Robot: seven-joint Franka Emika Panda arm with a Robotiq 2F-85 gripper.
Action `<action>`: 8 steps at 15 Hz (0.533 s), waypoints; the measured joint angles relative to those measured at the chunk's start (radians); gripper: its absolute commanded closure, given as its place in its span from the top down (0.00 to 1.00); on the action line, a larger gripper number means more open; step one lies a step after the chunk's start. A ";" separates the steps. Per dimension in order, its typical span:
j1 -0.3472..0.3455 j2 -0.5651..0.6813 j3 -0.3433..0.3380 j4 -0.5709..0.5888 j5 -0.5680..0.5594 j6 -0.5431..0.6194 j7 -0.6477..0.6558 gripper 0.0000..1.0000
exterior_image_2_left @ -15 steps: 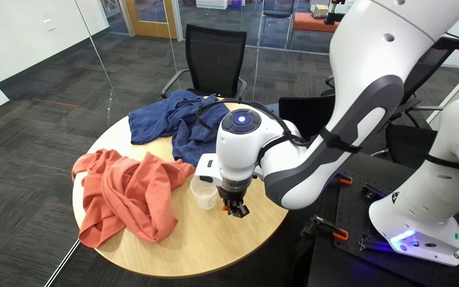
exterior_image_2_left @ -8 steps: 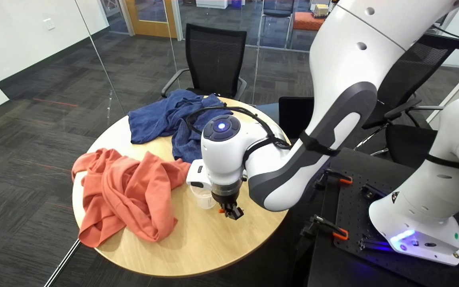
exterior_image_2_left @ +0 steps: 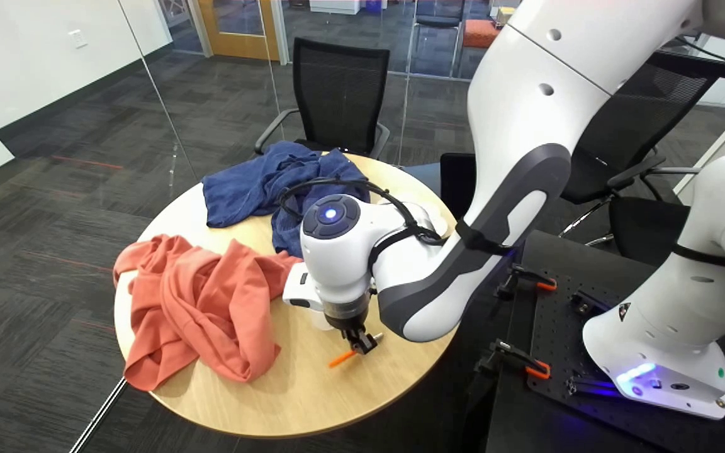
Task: Remove the pen from the plastic cup.
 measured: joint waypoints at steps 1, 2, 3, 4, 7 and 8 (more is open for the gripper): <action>0.001 0.002 0.000 0.002 -0.008 -0.001 0.007 0.69; 0.002 0.002 0.000 0.004 -0.015 -0.001 0.014 0.76; 0.004 0.001 -0.001 0.006 -0.027 -0.001 0.025 0.84; 0.008 -0.002 -0.003 0.007 -0.039 -0.001 0.039 0.91; 0.021 -0.031 -0.009 0.005 -0.081 -0.001 0.085 1.00; 0.025 -0.045 -0.010 0.004 -0.091 -0.001 0.097 1.00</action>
